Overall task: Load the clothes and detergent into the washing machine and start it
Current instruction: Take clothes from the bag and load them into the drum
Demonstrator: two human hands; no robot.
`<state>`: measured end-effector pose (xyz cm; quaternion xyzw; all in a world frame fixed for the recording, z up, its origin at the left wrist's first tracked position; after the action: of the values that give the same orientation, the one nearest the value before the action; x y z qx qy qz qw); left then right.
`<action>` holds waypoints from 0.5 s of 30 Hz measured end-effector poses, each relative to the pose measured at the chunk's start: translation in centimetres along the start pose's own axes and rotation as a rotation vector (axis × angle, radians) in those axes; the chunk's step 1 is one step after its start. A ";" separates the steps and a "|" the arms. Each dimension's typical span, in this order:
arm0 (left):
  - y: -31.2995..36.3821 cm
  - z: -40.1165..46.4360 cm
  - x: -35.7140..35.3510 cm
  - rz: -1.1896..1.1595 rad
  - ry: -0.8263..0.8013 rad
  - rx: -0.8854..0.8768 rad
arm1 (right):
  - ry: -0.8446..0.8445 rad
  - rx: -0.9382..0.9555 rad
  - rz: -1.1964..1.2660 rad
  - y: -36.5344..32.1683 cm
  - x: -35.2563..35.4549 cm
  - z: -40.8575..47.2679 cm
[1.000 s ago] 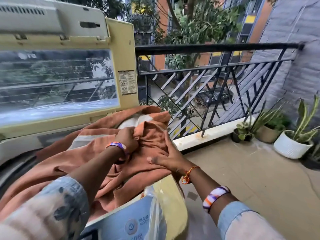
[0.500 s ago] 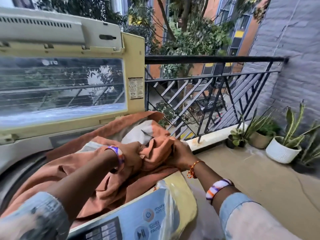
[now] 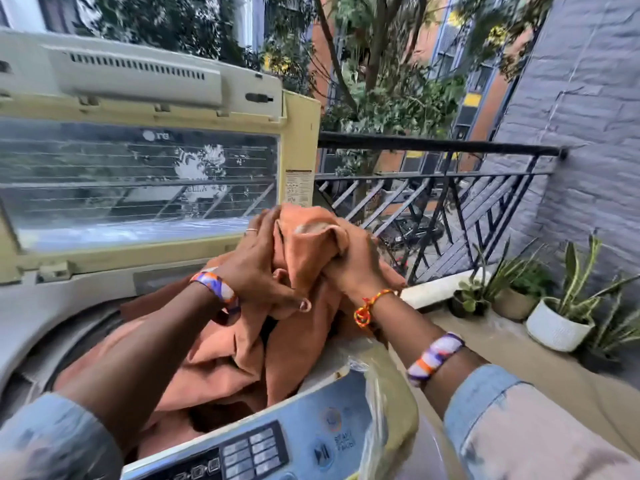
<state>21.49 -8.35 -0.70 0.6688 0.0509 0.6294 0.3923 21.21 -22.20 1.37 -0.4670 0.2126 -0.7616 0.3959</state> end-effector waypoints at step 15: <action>-6.5 -5.7 7.4 -0.080 0.459 0.219 | -0.860 0.096 -0.050 -6.6 -5.6 2.1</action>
<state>20.73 2.91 0.86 0.5445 0.2328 0.7394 0.3203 21.79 -13.70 3.97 -0.7279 -0.0184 -0.5162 0.4510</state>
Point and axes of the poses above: each hand's wrist, its own z-axis towards the middle knuckle, its own x-axis out of the back of the hand, y = z × x, the point moved 7 cm from there along z, towards the middle knuckle, and after that the axes turned 7 degrees about -y, right-handed, at the moved point
